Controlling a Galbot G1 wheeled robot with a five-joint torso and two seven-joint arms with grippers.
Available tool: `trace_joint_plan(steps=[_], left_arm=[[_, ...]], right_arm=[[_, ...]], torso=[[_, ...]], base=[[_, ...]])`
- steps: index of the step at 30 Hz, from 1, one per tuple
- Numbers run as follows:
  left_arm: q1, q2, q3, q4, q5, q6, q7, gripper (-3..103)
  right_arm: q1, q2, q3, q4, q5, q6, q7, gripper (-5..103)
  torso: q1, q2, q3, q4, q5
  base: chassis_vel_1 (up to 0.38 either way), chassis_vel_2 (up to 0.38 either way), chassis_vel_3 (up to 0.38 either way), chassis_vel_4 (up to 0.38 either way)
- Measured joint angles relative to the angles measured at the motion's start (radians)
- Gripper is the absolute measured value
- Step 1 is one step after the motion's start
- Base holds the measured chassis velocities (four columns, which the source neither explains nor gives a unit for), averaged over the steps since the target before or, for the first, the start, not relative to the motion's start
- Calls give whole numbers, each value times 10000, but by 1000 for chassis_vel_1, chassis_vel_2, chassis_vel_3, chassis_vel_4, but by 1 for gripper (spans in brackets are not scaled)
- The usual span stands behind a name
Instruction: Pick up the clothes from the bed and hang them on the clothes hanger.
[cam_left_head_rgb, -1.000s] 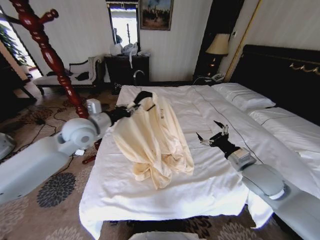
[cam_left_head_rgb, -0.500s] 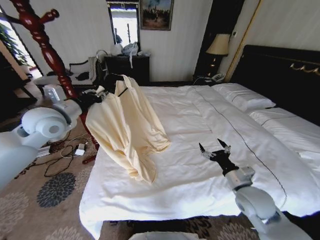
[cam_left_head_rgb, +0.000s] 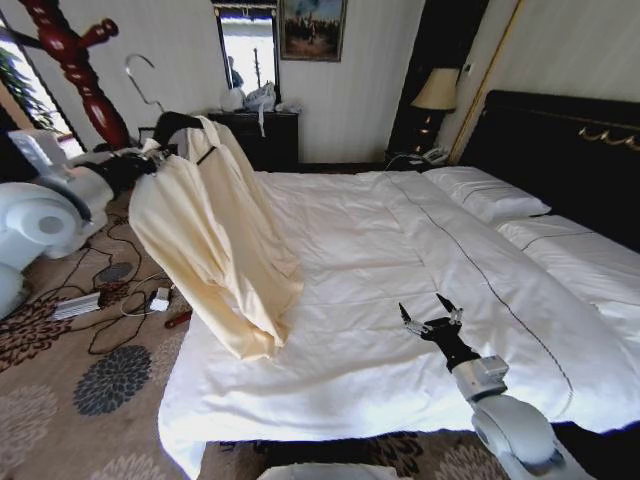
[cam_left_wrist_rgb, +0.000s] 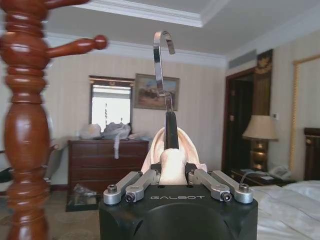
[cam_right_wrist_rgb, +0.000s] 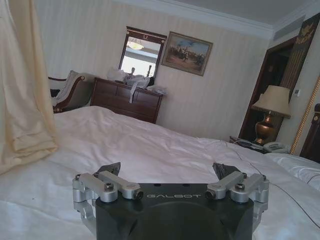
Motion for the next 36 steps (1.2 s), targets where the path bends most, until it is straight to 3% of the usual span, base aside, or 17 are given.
trace_joint_plan(steps=[5,9,11,13,15,18,27,36], left_arm=[[-533,-94,193,529,-358,185,-34,18],[-1689,-505,766,1143,-486,509,62,18],[-2642,-934,1241,1591,-506,841,-38,18],[-4019,-1618,2382,2233,-516,1101,-246,18],[-4450,-1841,2813,2471,-518,1150,-299,18],[-5700,-2805,3889,3397,-571,1366,-622,18],[-7042,-3763,4702,4677,-703,1523,-939,18],[-7262,-3845,4765,4788,-738,1596,-1139,18]], right_arm=[[9,-12,-5,0,3,-3,0,100],[17,-21,-10,0,7,-9,0,100],[19,-25,-12,0,9,-12,2,100],[22,-32,-14,1,12,-18,3,100],[25,-33,-15,3,12,-18,3,100],[26,-37,-17,4,16,-22,5,100],[29,-42,-17,4,21,-26,9,100],[34,-46,-18,4,22,-31,15,100]], torso=[[-1,0,0,-2,1],[0,0,1,-2,1],[0,-1,1,-1,1],[-1,0,0,0,6],[-1,0,1,-8,5],[4,-2,4,-12,6],[2,-1,1,2,3],[0,-1,1,-1,1]], base=[[0,0,0,0],[0,0,0,0],[0,0,0,0],[0,0,0,0],[0,0,0,0],[0,0,0,0],[0,0,0,0],[0,0,0,0]])
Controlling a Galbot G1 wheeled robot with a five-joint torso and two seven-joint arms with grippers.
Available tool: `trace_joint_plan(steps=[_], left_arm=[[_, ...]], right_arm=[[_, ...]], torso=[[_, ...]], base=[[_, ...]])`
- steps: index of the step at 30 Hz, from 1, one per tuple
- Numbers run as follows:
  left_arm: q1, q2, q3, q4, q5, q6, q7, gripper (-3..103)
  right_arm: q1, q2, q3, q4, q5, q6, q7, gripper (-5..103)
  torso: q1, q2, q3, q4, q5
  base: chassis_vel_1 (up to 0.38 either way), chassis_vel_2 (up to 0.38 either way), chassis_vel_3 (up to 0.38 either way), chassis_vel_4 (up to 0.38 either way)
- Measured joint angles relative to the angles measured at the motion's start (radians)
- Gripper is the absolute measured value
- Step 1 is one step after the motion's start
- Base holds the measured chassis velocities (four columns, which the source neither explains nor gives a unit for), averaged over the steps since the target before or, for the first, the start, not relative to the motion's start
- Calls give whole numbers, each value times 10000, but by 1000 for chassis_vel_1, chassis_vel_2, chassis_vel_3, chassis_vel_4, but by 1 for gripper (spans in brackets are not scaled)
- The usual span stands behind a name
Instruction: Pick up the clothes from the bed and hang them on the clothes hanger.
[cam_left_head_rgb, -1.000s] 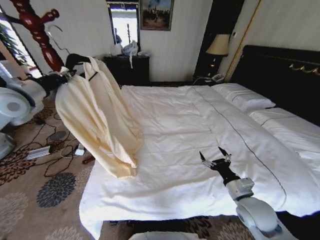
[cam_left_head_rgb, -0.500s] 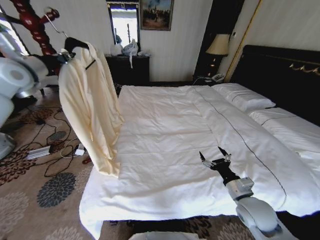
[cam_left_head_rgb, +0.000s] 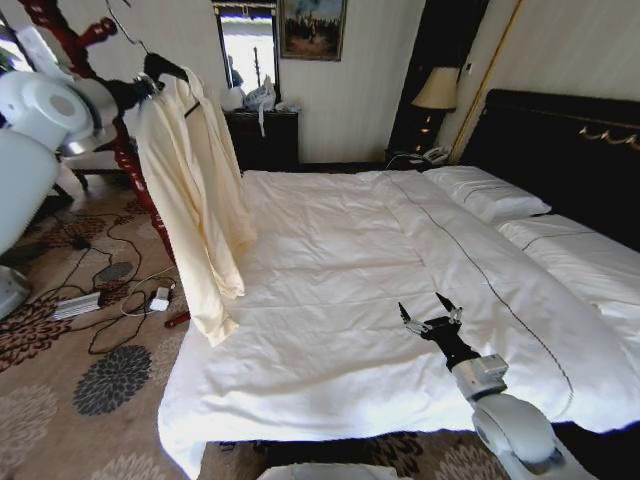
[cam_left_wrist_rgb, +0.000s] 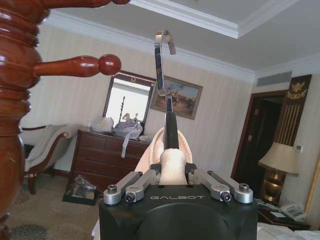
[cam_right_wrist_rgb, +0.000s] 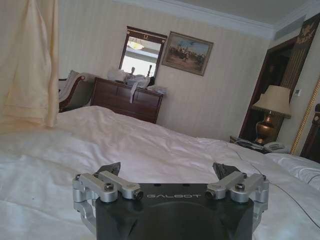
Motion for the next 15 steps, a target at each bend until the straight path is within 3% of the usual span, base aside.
trace_joint_plan(steps=[8,15], left_arm=[[-496,-202,232,504,-145,175,-222,18],[-1114,-608,398,1401,-310,669,-524,18]], right_arm=[[0,-1,-1,0,0,-4,1,100],[1,-1,-1,0,0,-4,2,100]], torso=[[0,0,0,-3,1],[0,0,0,-1,1]], base=[[0,0,0,0],[0,0,0,0]])
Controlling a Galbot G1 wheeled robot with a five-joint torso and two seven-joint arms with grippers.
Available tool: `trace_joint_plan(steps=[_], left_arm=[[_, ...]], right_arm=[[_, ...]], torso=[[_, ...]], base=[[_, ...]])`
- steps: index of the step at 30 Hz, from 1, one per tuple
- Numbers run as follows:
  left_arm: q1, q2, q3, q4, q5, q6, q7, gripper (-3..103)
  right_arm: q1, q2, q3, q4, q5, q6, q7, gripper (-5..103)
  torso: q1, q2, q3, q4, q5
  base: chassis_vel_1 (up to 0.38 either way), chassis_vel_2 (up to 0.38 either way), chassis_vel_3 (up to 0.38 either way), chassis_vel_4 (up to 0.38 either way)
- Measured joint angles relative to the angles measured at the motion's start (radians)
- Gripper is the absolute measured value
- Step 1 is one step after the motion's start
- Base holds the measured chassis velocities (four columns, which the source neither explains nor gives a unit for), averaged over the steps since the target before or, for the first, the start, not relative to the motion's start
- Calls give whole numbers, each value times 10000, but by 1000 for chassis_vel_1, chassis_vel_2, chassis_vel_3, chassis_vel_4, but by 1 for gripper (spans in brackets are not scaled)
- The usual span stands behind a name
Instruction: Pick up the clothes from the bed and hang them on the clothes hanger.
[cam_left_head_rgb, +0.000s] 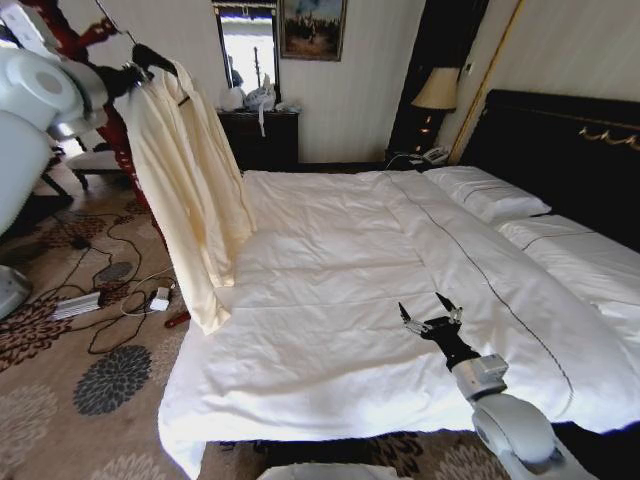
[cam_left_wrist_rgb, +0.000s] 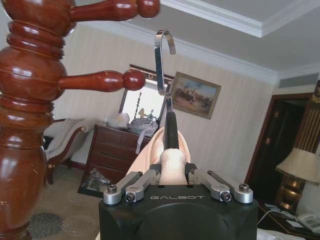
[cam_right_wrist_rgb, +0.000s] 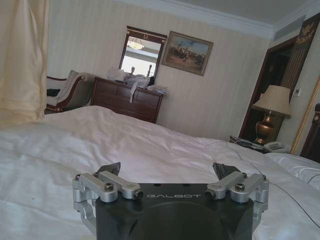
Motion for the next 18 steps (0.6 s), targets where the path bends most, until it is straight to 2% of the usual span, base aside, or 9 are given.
trace_joint_plan(steps=[9,18], left_arm=[[-734,-686,307,1174,-24,460,-24,18],[-891,-1078,325,1998,247,583,-113,18]], right_arm=[[0,-1,0,0,0,0,0,100],[0,-1,0,0,0,0,0,100]], torso=[[-1,0,0,-3,3],[0,0,-1,-3,0]], base=[[0,0,0,0],[0,0,0,0]])
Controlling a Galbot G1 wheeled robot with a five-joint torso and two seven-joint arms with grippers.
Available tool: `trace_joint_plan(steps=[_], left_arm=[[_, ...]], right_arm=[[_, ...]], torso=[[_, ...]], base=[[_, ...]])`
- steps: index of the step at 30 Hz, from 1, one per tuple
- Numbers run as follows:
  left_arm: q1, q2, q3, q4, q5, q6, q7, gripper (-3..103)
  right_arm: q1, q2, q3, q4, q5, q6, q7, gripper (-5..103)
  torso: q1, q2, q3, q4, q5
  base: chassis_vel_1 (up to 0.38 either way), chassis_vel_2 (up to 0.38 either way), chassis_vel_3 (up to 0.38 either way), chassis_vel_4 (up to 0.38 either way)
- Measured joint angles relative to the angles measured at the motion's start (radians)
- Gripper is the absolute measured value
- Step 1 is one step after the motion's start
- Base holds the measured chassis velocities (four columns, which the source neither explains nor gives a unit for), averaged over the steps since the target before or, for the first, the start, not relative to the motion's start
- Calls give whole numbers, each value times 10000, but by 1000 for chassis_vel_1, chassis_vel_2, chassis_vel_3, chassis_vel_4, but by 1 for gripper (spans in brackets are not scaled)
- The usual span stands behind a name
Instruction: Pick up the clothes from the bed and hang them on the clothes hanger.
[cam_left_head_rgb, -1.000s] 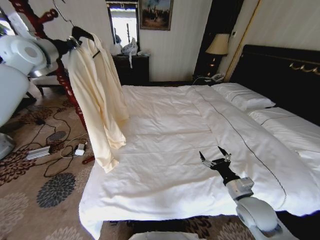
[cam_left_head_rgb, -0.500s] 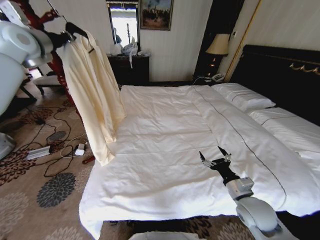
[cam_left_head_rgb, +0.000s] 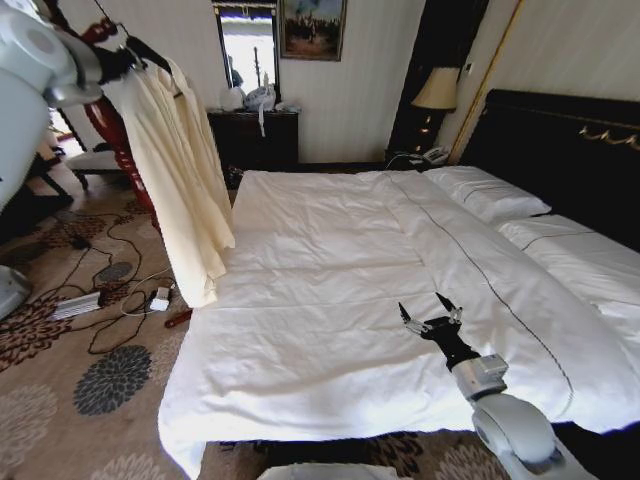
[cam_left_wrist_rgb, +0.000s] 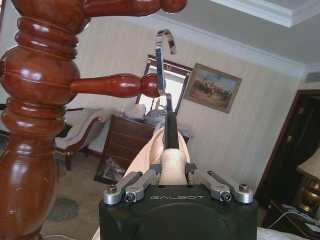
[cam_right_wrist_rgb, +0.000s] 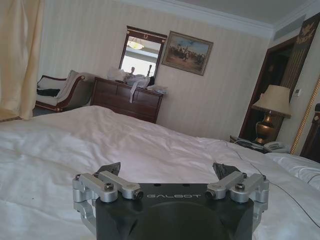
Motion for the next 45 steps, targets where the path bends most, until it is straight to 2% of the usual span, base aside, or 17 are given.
trace_joint_plan(steps=[7,25,31,37,38,40,43,44,45], left_arm=[[99,124,-52,85,60,76,-161,18],[528,161,-147,-185,133,214,-297,18],[687,234,-292,-340,97,410,-436,18],[907,374,-488,-558,140,598,-525,18],[958,409,-547,-617,139,673,-527,15],[984,429,-602,-650,106,813,-524,19],[995,391,-735,-706,11,1061,-603,34],[995,391,-735,-706,11,1061,-603,34],[985,358,-747,-718,21,1100,-630,40]], right_arm=[[0,0,0,0,0,0,0,100],[0,0,0,0,0,0,0,100],[0,0,0,0,0,0,0,100],[0,0,1,-1,0,0,0,100],[0,0,0,0,0,1,0,100],[0,0,0,0,0,0,0,100],[1,0,0,0,0,1,0,100],[1,0,0,0,0,1,0,100],[0,0,0,0,0,1,0,100]], torso=[[0,0,0,6,-1],[0,0,0,-3,3],[-1,0,0,4,1],[-2,2,-1,0,3],[-2,2,-1,1,3],[-2,1,-1,4,0],[-2,2,0,3,0],[-2,2,0,3,0],[-2,2,0,0,1]], base=[[0,0,0,0],[0,0,0,0],[0,0,0,0],[0,0,0,0],[0,0,0,0],[0,0,0,0],[0,0,0,0],[0,0,0,0],[0,0,0,0]])
